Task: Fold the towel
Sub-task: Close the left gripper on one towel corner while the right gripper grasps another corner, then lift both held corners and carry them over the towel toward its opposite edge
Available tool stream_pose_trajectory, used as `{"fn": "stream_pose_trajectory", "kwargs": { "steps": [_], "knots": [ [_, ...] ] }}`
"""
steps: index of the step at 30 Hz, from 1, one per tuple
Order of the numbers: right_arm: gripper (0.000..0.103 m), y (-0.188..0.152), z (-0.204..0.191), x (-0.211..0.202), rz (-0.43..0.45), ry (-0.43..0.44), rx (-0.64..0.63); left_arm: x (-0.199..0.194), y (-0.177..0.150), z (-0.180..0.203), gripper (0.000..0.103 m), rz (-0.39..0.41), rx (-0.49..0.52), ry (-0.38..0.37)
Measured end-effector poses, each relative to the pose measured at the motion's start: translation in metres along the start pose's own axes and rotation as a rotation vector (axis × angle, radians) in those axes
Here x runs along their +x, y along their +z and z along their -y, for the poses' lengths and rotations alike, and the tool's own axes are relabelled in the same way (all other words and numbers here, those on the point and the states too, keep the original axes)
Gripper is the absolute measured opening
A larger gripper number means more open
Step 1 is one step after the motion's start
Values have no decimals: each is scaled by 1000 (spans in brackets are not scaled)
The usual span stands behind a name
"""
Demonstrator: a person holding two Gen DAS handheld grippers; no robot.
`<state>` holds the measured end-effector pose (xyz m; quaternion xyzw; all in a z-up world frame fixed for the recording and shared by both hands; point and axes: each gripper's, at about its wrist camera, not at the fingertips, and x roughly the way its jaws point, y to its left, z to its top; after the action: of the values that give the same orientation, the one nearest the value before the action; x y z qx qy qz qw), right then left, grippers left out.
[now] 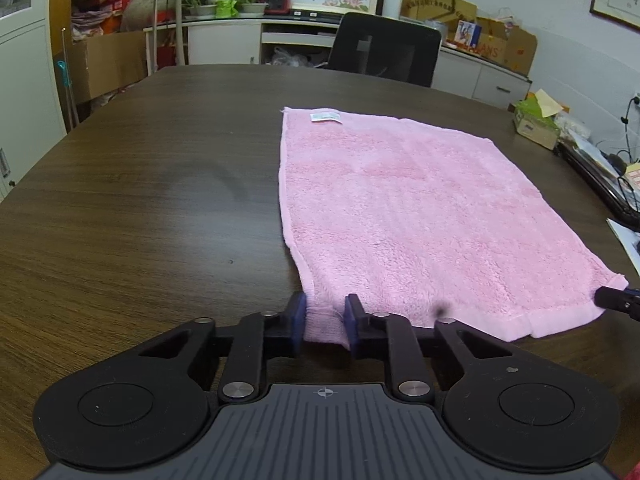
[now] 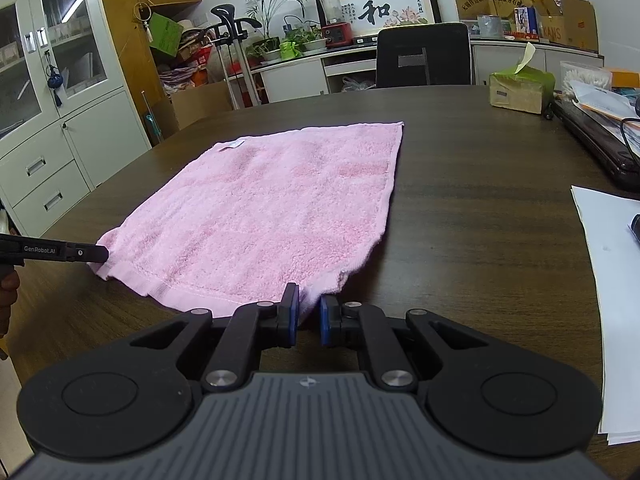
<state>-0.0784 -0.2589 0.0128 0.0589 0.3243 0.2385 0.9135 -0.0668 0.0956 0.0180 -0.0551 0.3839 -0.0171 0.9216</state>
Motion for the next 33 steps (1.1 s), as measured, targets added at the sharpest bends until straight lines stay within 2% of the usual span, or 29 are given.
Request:
{"fn": "stream_pose_trajectory", "kwargs": {
  "steps": [14,17,23,26,33],
  "knots": [
    [12,3,4,1,3,7,37,1,0,-4,6,14,-43,-43],
    [5,3,4,1,2,-13,41,1,1,-7,6,11,-69,-64],
    [3,5,-6,-9,37,-16,17,-1,2,-12,6,23,-110,-104],
    [3,12,-11,-19,62,23,28,-12,8,-15,6,66,-131,-125],
    [3,36,-19,-57,136,194,128,-51,32,-30,6,203,-202,-181]
  ]
}}
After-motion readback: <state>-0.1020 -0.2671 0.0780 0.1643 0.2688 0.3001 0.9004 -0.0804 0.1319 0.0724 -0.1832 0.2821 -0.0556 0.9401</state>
